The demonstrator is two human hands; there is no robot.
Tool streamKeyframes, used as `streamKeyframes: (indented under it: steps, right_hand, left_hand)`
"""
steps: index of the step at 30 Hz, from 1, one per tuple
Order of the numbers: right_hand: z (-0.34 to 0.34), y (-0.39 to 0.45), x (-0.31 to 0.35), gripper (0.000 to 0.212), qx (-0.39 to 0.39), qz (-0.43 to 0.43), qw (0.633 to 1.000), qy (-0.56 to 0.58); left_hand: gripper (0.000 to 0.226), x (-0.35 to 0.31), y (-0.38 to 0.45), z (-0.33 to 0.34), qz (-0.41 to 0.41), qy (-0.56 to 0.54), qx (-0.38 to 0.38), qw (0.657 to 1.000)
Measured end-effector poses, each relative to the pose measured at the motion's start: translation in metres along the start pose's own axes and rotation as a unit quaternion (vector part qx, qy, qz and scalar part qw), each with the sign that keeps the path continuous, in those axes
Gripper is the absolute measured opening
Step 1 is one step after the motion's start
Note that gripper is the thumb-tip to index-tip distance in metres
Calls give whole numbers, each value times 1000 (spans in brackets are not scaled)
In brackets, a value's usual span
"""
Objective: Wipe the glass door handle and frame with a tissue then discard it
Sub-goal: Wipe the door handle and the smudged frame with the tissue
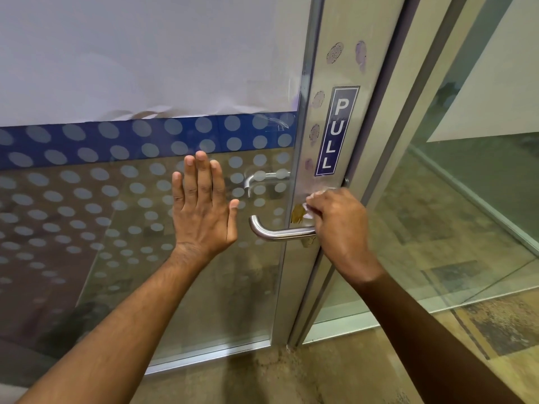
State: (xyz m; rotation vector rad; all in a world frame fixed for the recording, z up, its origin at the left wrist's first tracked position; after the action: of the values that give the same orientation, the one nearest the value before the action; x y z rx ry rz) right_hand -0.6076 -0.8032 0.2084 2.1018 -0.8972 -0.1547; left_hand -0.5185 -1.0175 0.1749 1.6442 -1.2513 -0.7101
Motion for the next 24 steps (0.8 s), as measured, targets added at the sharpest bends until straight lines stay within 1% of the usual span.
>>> streamKeyframes:
  steps: [2,3,5,7,9,12,14,15,16,17,19,21,23,24]
  right_hand:
    - [-1,4,2,18,46,-26,998,-43]
    - [-2,5,2,18,46,-27,998,-39]
    - [-2,3,1,16,14,-4,1000,6]
    - [-1,1,0,15,-37,48,996,61]
    - [1,-3,-2,18,-75,123,984,105]
    - [5,-4,-7,22,-97,229,957,147]
    - [6,-5,-10,20,-102,295,930,193]
    - [7,-5,-10,18,-105,314,922,201]
    - [6,-5,-9,17,-108,307,926,189]
    - [6,-5,-8,16,-108,273,942,161]
    - [5,-4,-6,16,-91,177,974,105]
    - [4,-2,-7,16,-61,119,987,85]
    - [5,0,-10,15,-59,121,986,97]
    - [6,-1,-12,16,-68,146,980,112]
  left_hand:
    - [94,0,0,0,0,1,2,1000]
    - [93,0,0,-1,0,0,4,1000]
    - [91,1,0,-2,-1,-1,10,1000]
    - [91,1,0,-2,0,1,14,1000]
    - [92,2,0,-3,1,-1,17,1000]
    - [94,1,0,-3,0,-3,17,1000]
    - [94,1,-1,-3,1,-6,15,1000]
    - [95,1,0,-3,1,-7,15,1000]
    - [95,1,0,-3,0,-8,17,1000]
    - [96,1,0,-3,-1,-9,17,1000]
    - [96,1,0,-3,-2,-10,18,1000]
    - [96,0,0,-3,-4,-9,21,1000]
    - [95,0,0,-3,-6,-10,19,1000]
    - [95,0,0,-3,-6,-10,19,1000]
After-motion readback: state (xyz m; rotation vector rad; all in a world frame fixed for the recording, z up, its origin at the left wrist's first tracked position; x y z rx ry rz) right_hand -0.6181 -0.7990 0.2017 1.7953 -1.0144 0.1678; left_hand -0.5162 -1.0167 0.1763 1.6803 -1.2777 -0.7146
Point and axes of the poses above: each hand's wrist, its own y-axis towards the middle knuckle, its own z-axis out of the palm, x = y × z, the point moved 1 cm from there along y, towards the middle knuckle, and after that the axes turned 9 degrees about -x, right-handed, at the moved point
